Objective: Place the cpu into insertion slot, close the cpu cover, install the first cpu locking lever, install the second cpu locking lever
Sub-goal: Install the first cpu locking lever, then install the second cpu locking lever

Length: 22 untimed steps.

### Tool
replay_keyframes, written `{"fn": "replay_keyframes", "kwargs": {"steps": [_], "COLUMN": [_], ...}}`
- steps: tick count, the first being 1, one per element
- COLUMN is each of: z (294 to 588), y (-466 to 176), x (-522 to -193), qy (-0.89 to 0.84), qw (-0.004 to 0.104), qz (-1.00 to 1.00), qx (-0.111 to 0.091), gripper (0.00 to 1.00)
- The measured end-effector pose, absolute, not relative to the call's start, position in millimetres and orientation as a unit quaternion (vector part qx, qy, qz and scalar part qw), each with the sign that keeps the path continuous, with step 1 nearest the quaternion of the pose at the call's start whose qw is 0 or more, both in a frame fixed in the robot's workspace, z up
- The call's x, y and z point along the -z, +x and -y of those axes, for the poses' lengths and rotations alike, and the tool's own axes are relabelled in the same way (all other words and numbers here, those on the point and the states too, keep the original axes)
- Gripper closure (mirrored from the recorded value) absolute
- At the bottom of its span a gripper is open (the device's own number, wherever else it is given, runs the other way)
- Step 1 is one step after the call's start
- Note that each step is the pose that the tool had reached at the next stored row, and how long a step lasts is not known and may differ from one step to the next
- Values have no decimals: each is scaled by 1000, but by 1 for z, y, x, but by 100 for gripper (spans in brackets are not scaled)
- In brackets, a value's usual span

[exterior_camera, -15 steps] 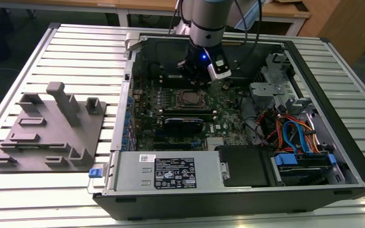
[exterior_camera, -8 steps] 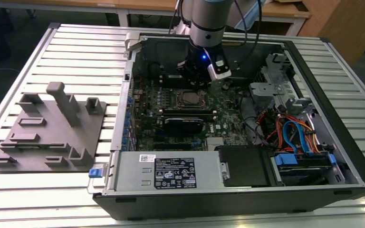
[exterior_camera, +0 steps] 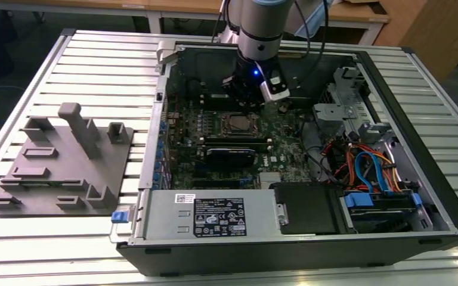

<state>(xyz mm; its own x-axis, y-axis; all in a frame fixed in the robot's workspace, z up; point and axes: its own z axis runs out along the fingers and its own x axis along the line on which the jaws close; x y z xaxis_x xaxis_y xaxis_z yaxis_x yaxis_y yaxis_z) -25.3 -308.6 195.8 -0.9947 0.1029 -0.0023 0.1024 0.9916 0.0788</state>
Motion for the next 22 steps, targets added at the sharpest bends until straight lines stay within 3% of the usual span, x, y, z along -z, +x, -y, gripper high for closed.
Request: {"fn": "replay_keyframes", "kwargs": {"steps": [22], "z": [313], "y": [-25], "x": [-204], "qy": [51], "qw": [3], "qz": [-998], "qx": [-39], "gripper": [90]}}
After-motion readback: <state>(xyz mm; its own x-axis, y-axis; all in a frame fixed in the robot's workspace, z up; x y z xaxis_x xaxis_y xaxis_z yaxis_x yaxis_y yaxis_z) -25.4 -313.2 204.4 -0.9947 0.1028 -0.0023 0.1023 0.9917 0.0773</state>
